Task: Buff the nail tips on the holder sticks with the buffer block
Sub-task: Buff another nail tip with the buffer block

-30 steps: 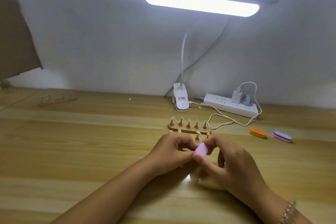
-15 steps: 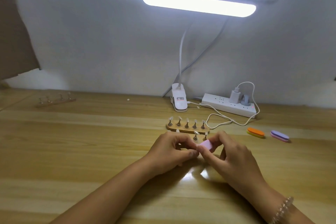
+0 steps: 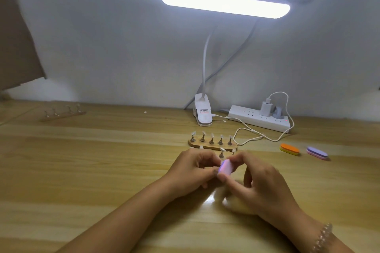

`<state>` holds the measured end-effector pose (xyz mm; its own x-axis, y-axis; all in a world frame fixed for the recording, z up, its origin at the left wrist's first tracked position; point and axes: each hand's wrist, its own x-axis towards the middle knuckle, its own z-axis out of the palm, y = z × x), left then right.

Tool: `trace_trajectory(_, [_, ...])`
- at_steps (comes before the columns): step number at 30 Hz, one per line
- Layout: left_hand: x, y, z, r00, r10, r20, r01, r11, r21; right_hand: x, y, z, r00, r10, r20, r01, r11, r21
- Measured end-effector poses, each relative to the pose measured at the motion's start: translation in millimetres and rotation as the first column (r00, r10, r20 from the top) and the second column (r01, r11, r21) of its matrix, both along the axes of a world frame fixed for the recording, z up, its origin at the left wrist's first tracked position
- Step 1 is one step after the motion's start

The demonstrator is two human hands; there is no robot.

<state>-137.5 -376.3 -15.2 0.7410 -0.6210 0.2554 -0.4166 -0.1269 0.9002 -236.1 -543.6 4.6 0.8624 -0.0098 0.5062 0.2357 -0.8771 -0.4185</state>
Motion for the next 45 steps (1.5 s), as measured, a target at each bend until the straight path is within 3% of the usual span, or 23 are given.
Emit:
trace_trajectory(3, [0, 0, 0, 1.0, -0.015, -0.007, 0.015, 1.0, -0.02, 4, -6, 1, 0.998, -0.054, 0.029, 0.052, 0.996, 0.068])
trace_trajectory(7, [1, 0, 0, 0.999, -0.033, -0.022, 0.032, 0.999, -0.019, -2, 4, -1, 0.998, 0.032, 0.046, -0.027, 0.995, -0.1])
trace_trajectory(12, [0, -1, 0, 0.999, -0.036, -0.032, 0.035, 0.999, -0.036, 5, -8, 1, 0.998, -0.031, 0.05, 0.029, 0.999, 0.038])
trace_trajectory(17, [1, 0, -1, 0.998, -0.049, -0.038, 0.048, 0.999, -0.025, -2, 3, -1, 0.995, 0.037, 0.088, -0.026, 0.993, -0.117])
trace_trajectory(21, [1, 0, 0, 0.999, -0.04, -0.018, 0.039, 0.999, -0.017, 5, -6, 0, 0.999, -0.023, 0.043, 0.022, 1.0, 0.022])
trace_trajectory(27, [0, 1, 0, 0.999, -0.045, 0.004, 0.044, 0.998, 0.034, -1, 2, -3, 0.996, 0.04, 0.074, -0.034, 0.996, -0.088])
trace_trajectory(31, [0, 1, 1, 0.999, -0.035, 0.039, 0.033, 0.999, 0.041, 7, -9, -2, 0.999, -0.026, 0.03, 0.024, 0.998, 0.059])
trace_trajectory(37, [2, 0, -1, 0.999, -0.014, 0.052, 0.01, 0.996, 0.084, 0, 1, -3, 0.998, 0.051, 0.041, -0.048, 0.995, -0.082])
trace_trajectory(41, [2, 1, 0, 0.997, -0.02, 0.077, 0.014, 0.997, 0.081, 7, -10, -3, 0.999, -0.034, 0.03, 0.032, 0.998, 0.057])
trace_trajectory(45, [2, 2, 0, 0.997, -0.023, 0.07, 0.018, 0.997, 0.075, 3, -4, -3, 0.998, -0.002, 0.061, 0.005, 0.998, -0.057])
